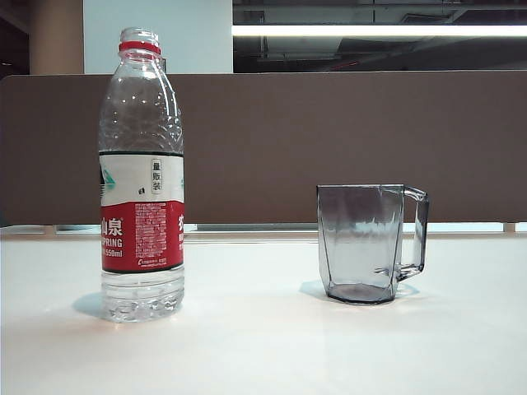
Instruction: Pick up the mineral water bottle with the left hand on the table and pour water into the mug until it's half full.
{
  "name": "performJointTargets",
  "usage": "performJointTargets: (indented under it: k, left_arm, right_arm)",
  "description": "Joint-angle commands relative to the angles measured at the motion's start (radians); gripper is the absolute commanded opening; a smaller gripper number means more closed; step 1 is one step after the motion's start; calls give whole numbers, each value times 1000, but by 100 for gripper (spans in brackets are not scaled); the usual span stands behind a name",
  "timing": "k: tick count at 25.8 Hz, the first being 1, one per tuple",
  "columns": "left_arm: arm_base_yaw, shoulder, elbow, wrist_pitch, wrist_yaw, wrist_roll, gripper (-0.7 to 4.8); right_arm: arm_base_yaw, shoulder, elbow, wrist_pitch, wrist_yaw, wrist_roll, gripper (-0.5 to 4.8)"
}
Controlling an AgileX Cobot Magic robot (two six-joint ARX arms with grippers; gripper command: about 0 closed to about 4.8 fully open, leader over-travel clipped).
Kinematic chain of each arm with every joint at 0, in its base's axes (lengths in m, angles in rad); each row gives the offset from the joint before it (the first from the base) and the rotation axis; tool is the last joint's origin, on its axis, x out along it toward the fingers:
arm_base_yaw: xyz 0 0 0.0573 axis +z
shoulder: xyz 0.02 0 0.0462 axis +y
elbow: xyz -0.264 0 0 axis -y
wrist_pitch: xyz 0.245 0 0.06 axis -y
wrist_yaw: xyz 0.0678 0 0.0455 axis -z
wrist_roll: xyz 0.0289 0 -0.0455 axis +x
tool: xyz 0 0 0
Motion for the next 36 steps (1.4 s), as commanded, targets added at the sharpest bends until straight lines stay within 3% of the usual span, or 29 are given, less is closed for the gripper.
performJointTargets:
  k: [1,19,25,28,34,36]
  left_arm:
    - [0,0,4,10,4,-3,-5]
    - [0,0,4,10,-15,0,-5]
    - [0,0,8,107,-15,-3,-6]
    - [0,1,33,101,-15,-4,-6]
    - [0,49,128,62,-5,-34,-6]
    - [0,124,190,65,52,-45,-6]
  right_arm:
    - [0,0,-7,14,1,4,-4]
    - [0,0,-7,18,0,4,-4]
    - [1,0,-6,82,-1,6,-5]
    - [0,2,38,114,-3,73,-5]
    - [0,39,191,30,-5,74,-5]
    - [1,94,261,17,-46,73,-5]
